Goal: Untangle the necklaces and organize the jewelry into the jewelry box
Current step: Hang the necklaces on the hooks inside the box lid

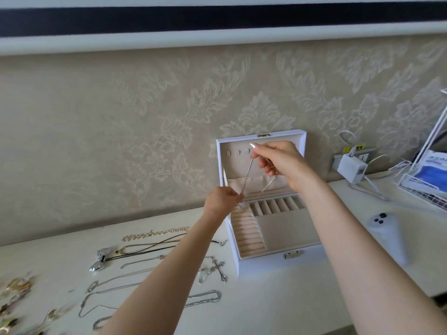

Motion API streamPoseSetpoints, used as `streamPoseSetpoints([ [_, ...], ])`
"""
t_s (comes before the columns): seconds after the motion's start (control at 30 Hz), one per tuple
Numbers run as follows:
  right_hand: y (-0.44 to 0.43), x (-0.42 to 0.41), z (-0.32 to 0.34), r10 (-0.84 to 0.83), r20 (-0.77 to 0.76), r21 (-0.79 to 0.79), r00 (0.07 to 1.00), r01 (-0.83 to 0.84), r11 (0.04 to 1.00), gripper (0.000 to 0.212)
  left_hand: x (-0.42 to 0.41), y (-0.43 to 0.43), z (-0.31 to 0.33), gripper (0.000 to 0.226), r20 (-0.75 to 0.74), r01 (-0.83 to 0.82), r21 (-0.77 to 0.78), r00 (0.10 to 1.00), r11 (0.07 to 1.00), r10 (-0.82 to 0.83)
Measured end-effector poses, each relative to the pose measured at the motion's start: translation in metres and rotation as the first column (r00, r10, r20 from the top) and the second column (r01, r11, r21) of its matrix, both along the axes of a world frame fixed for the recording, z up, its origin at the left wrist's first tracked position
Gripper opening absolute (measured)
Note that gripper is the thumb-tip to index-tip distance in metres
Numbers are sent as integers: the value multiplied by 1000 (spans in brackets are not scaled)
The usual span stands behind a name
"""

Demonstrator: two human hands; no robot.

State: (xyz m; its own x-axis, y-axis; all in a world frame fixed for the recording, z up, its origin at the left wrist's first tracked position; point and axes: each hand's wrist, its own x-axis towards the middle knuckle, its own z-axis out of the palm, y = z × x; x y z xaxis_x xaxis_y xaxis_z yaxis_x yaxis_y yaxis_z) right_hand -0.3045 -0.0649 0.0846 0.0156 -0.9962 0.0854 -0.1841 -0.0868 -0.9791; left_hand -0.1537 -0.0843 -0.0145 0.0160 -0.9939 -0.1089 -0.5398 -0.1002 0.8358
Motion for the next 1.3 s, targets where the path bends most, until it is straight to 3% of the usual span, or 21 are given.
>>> streamPoseSetpoints([
  [0.1,1,2,-2,4,-60,-39,998,-6,999,25,1,1,-1,13,166,59,14,984,998,-60],
  [0.23,2,5,-4,57,-110,-36,992,-61,998,15,1,3,-5,32,334,148,9,932,989,-143],
  [0.3,3,6,-5,100,-190,-10,977,-104,995,9,-1,3,-4,34,265,161,-128,956,979,-123],
  [0.37,2,8,-7,131,-290,16,948,-132,991,11,-5,4,2,16,160,182,-293,977,939,-140],
  [0.43,-1,9,-10,120,-341,28,932,-118,993,10,-6,4,7,7,59,177,-348,984,921,-166],
  [0.57,-1,9,-9,64,-186,38,980,-58,998,14,-1,7,10,17,-26,167,-364,982,916,-189],
  [0.77,2,9,-5,95,52,11,994,-96,995,18,1,6,12,16,-87,216,-285,964,934,-250],
  [1.1,6,16,-4,168,149,8,974,-171,985,20,-1,11,21,21,-123,337,-226,921,914,-370],
  [1.3,7,19,-4,178,182,-4,967,-180,984,24,1,12,21,22,-249,359,-132,890,924,-381],
])
